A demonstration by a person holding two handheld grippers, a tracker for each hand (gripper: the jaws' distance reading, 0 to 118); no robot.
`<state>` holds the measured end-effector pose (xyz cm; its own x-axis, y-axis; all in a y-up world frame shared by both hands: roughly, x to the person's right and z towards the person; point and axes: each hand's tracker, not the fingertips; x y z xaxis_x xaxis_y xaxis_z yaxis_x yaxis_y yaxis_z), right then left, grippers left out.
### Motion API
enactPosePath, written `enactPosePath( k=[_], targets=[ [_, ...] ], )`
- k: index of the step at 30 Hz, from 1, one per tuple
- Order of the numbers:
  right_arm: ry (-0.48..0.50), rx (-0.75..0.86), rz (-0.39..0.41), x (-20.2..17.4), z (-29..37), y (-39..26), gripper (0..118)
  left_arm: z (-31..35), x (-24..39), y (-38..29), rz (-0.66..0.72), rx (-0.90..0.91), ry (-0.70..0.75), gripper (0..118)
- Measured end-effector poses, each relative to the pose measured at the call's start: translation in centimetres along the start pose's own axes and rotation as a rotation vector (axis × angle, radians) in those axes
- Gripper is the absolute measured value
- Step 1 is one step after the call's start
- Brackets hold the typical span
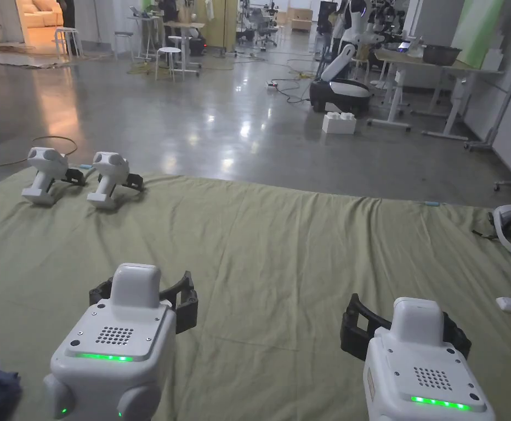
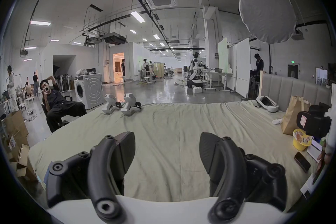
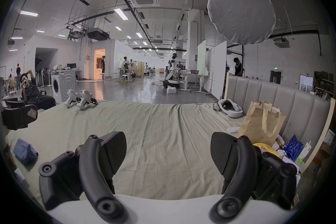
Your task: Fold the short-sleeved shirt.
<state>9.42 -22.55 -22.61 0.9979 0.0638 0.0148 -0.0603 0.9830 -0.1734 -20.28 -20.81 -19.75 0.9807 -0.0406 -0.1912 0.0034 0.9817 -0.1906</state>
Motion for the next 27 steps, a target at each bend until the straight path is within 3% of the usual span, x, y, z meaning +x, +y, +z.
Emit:
enactPosePath(
  k=[5, 13, 17, 21, 24, 27],
  targets=[
    [0.055, -0.03, -0.05, 0.7, -0.4, 0.2, 101, 0.1, -0.7, 0.5, 0.05, 0.002, -0.001, 85],
    [0.136, -0.039, -0.038, 0.2, -0.7, 0.8, 110, -0.3, -0.7, 0.8, 0.053, -0.006, -0.027, 86],
    [0.128, -0.039, -0.035, -0.2, -0.8, 1.0, 111, -0.4, -1.2, 0.7, 0.109, -0.012, -0.035, 105],
    [0.164, -0.063, -0.13, 0.2, -1.1, 1.3, 112, -0.5, -1.6, 0.6, 0.142, -0.015, -0.043, 112],
    [0.122, -0.087, -0.167, 0.5, -1.5, 1.7, 112, -0.4, -1.9, 0.7, 0.151, -0.014, -0.056, 114],
    [0.054, -0.102, -0.141, 0.3, -1.8, 2.1, 112, -0.3, -1.8, 0.7, 0.136, 0.0, -0.056, 114]
  ],
)
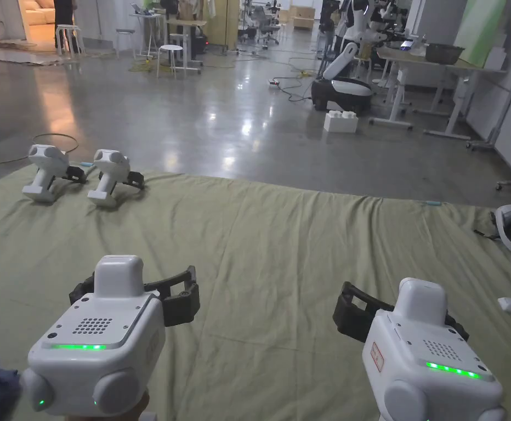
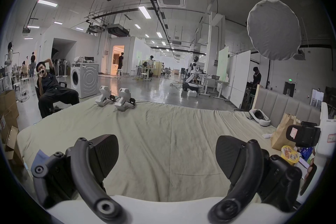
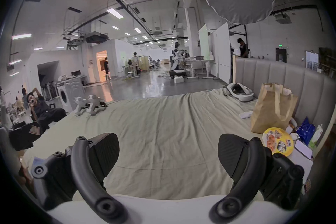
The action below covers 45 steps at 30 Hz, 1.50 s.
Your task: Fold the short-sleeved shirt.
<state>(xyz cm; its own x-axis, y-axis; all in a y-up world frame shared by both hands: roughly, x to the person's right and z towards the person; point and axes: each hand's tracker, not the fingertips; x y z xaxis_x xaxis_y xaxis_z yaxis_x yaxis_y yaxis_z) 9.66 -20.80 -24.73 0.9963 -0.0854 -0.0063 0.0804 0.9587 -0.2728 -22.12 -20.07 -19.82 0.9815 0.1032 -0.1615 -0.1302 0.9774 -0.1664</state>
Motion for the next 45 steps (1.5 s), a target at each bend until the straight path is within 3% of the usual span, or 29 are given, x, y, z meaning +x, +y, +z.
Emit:
enactPosePath(
  k=[5, 12, 20, 28, 31, 39, 45],
  targets=[
    [-0.039, -0.002, 0.003, -0.2, 0.1, 0.5, 112, 0.3, 0.4, -0.3, -0.051, 0.071, -0.015, 114],
    [-0.004, -0.02, -0.028, -0.3, 0.2, 1.1, 113, 0.1, 1.1, -0.3, -0.093, 0.052, -0.008, 114],
    [-0.116, -0.055, 0.018, -0.9, -0.7, 0.8, 113, -0.3, 0.9, -0.6, -0.093, -0.011, -0.01, 114],
    [-0.043, -0.028, 0.023, -0.8, -0.3, 0.3, 113, -0.5, 0.4, -0.9, -0.059, -0.039, -0.018, 114],
    [-0.019, -0.023, -0.008, -0.6, -0.1, 0.7, 113, -0.5, 0.3, -0.9, -0.055, -0.041, -0.021, 114],
    [0.002, -0.03, 0.0, -0.6, -0.2, 1.0, 114, -0.6, 0.0, -0.9, -0.034, -0.021, -0.029, 114],
    [-0.002, 0.025, -0.01, -0.5, 0.1, 0.3, 114, -0.8, 0.5, -1.4, -0.091, 0.003, -0.012, 114]
  ],
)
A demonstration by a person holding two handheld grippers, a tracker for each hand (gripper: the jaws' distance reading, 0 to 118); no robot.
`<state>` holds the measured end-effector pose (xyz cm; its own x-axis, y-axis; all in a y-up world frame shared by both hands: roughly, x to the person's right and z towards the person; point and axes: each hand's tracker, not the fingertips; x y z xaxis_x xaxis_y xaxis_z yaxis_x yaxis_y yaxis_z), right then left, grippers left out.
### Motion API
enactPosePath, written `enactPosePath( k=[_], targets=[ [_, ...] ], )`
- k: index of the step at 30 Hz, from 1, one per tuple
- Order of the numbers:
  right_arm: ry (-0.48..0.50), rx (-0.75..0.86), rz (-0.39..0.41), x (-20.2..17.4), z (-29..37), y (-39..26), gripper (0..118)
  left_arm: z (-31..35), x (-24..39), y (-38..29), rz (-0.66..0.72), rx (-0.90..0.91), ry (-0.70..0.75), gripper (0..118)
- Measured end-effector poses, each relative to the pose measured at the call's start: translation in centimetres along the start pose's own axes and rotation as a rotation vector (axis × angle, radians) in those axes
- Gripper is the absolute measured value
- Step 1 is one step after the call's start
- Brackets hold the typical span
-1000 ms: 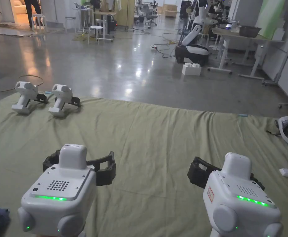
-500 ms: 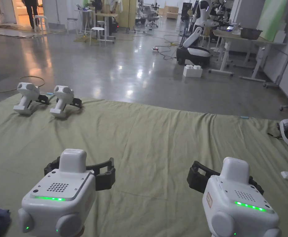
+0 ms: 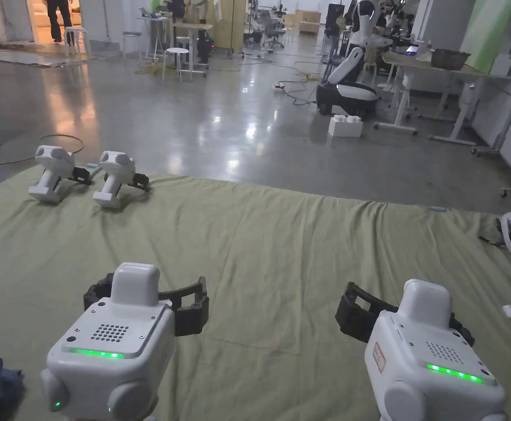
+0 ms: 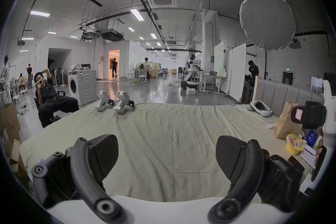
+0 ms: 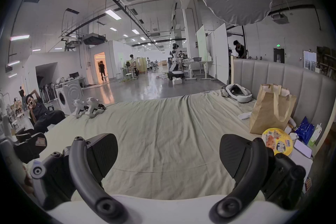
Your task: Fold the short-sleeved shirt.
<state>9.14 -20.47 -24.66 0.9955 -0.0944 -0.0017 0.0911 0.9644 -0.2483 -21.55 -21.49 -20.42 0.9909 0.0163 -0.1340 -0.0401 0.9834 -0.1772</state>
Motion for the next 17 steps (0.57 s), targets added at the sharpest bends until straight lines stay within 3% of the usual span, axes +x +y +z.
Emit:
enactPosePath(
  k=[5, 8, 11, 17],
  targets=[
    [-0.049, -0.006, 0.061, -0.5, -0.2, -0.3, 114, 0.0, 0.2, 0.2, -0.001, 0.007, -0.001, 114],
    [-0.039, -0.038, 0.045, -0.3, -0.4, -0.4, 114, 0.0, 0.3, 0.3, 0.003, 0.005, -0.003, 114],
    [0.058, -0.089, -0.015, 0.4, -0.4, -0.4, 115, -0.1, 0.2, 0.3, 0.012, 0.003, -0.011, 114],
    [0.048, -0.036, 0.015, 0.7, -0.6, -0.9, 116, -0.3, 0.1, 0.4, 0.015, 0.002, -0.01, 114]
  ],
)
